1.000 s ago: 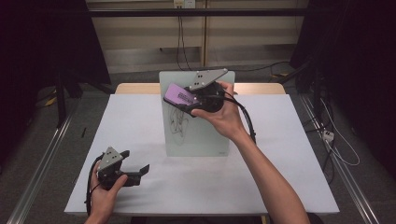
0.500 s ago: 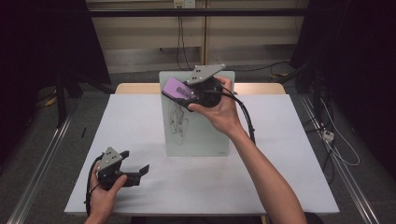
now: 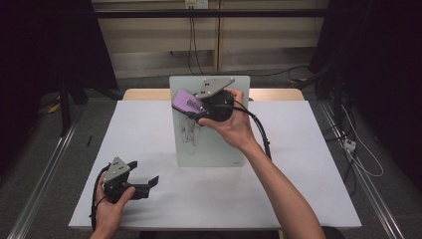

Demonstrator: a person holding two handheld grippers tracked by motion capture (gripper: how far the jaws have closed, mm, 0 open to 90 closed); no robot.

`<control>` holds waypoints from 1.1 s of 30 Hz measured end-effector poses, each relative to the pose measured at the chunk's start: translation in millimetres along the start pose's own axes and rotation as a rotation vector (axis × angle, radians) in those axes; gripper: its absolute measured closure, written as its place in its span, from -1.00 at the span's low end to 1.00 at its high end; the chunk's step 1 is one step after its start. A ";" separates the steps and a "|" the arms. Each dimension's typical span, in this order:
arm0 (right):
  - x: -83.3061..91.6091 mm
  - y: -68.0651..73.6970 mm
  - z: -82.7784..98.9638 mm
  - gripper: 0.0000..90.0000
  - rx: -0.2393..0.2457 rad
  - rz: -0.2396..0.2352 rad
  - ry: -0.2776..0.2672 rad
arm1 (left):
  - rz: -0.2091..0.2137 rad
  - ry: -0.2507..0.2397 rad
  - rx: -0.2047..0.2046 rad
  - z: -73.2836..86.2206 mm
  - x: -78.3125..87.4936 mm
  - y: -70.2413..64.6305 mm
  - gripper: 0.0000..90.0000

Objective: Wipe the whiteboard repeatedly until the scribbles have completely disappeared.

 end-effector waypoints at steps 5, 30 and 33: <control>-1.7 5.8 6.5 -0.08 0.012 -0.001 0.012 | 0.001 0.006 -0.006 0.5 -0.4 -0.1 -0.88; -7.1 21.0 22.7 -0.08 0.002 -0.026 0.059 | 0.002 0.008 -0.007 0.4 -1.2 -0.2 -0.88; -6.1 16.9 17.2 -0.08 -0.011 -0.018 0.050 | 0.004 0.006 -0.007 0.3 -1.1 -0.5 -0.88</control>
Point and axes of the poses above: each handheld gripper's, and its own axes: x roughly backward along the jaws, z roughly out of its underside, y roughly to its left, the point moved 10 cm from there along -x, roughly forward along the jaws, and after that the axes turned 5 degrees about z, right-handed, at the moved point
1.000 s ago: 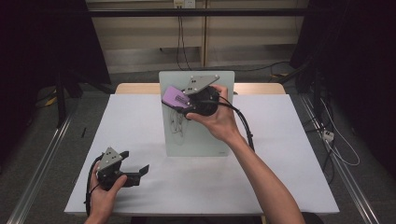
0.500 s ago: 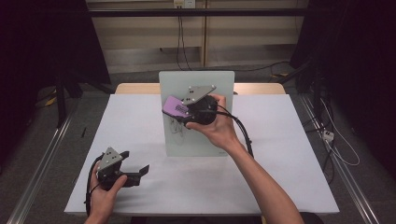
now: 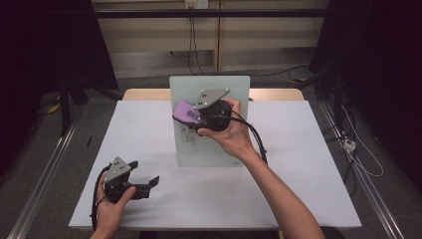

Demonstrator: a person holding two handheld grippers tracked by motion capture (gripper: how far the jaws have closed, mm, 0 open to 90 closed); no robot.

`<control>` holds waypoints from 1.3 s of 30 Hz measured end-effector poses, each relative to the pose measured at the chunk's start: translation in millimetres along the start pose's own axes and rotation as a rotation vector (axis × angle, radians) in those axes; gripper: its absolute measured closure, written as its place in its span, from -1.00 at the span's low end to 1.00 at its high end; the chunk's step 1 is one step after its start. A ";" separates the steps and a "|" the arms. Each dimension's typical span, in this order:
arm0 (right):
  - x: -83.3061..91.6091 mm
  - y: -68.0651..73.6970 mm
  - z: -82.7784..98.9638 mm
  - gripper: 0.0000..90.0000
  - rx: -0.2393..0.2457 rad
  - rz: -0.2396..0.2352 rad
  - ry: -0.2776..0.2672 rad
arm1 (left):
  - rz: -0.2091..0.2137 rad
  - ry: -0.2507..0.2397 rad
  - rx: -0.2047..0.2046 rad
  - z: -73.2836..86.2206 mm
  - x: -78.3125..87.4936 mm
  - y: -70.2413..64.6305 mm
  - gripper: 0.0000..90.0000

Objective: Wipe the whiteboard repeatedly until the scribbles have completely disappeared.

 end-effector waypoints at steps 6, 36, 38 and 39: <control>6.2 -13.1 -17.5 -0.08 -0.009 0.046 -0.024 | -0.001 -0.010 0.002 -1.6 1.3 -0.4 -0.88; -10.7 19.6 20.0 -0.08 0.013 0.003 0.035 | -0.001 -0.009 0.004 -1.0 1.1 -1.1 -0.88; -12.3 23.0 24.0 -0.08 0.015 -0.002 0.041 | -0.001 -0.009 0.007 -0.9 0.9 -1.1 -0.88; -12.5 24.1 25.3 -0.08 0.016 -0.005 0.044 | -0.001 -0.009 0.007 -0.8 0.8 -1.1 -0.88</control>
Point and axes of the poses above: each handheld gripper's, and its own axes: x roughly backward along the jaws, z roughly out of its underside, y roughly to its left, the point moved 10 cm from there along -x, roughly forward along the jaws, and after that the axes turned 5 degrees about z, right-handed, at the moved point
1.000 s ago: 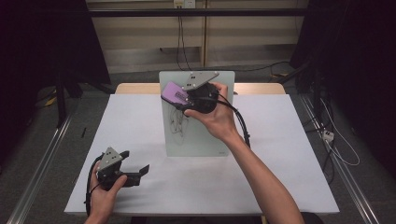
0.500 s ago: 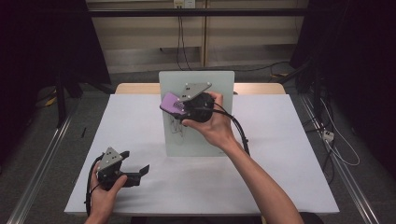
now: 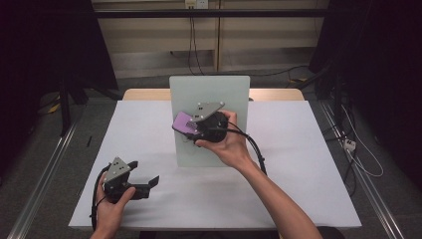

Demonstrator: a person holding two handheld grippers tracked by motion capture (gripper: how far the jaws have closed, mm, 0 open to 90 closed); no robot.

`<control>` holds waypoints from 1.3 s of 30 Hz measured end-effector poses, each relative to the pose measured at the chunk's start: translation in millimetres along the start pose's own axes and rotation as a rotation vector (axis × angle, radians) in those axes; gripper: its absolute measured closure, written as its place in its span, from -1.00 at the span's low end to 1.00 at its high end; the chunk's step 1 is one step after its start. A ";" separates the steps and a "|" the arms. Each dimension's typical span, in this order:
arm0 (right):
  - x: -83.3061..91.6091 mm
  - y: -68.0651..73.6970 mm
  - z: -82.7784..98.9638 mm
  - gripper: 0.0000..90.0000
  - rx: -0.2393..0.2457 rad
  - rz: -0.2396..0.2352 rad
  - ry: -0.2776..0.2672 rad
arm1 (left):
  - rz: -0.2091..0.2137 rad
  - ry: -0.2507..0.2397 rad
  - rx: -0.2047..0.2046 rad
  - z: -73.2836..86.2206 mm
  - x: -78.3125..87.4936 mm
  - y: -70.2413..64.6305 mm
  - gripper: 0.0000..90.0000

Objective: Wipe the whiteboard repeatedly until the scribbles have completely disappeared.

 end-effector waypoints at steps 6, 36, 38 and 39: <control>0.2 1.2 1.5 -0.08 -0.004 -0.005 0.003 | -0.002 0.002 -0.005 0.1 -0.3 0.9 -0.88; 17.4 -30.1 -27.5 -0.08 -0.031 0.067 -0.055 | -0.004 -0.002 -0.002 -0.5 1.5 2.2 -0.88; 16.6 -28.9 -26.8 -0.08 -0.031 0.068 -0.054 | -0.005 -0.002 -0.001 -0.4 1.6 2.4 -0.88; 15.4 -27.6 -26.1 -0.08 -0.030 0.068 -0.053 | -0.005 -0.001 -0.002 -0.4 1.7 2.4 -0.88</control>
Point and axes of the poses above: each handheld gripper's, and its own axes: x roughly backward along the jaws, z roughly out of its underside, y roughly to its left, the point moved 10 cm from there along -x, roughly forward along the jaws, and after that the axes turned 5 degrees about z, right-handed, at the moved point
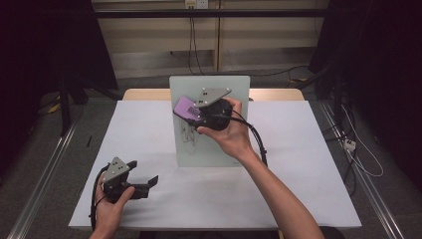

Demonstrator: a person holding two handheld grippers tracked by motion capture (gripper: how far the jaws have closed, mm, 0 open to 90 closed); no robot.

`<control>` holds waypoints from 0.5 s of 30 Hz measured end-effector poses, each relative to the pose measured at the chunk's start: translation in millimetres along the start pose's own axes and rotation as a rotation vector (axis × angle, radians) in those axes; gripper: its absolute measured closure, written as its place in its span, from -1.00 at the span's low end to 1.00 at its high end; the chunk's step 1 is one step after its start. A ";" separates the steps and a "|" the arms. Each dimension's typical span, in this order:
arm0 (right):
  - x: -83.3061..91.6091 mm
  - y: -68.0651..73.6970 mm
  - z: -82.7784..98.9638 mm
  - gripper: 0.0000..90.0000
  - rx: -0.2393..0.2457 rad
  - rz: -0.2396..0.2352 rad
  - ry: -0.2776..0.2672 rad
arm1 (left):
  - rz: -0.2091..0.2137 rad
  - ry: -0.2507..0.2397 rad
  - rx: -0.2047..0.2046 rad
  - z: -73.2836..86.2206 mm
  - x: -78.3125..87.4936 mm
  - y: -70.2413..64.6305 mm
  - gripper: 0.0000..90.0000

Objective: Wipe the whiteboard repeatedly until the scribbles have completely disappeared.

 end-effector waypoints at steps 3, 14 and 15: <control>-3.8 6.6 3.9 -0.08 0.013 -0.003 0.015 | -0.001 -0.001 0.000 -0.1 -0.2 -0.1 -0.88; -16.9 27.9 21.5 -0.08 0.032 -0.043 0.060 | -0.011 -0.005 0.004 -0.1 1.1 1.8 -0.88; -17.5 29.6 23.5 -0.08 0.032 -0.045 0.065 | -0.009 -0.005 0.005 -0.1 1.0 1.1 -0.88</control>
Point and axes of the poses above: each handheld gripper's, and its own axes: x roughly backward along the jaws, z roughly out of its underside, y roughly to its left, the point moved 10 cm from there along -x, roughly forward along the jaws, and after that the axes turned 5 degrees about z, right-handed, at the moved point
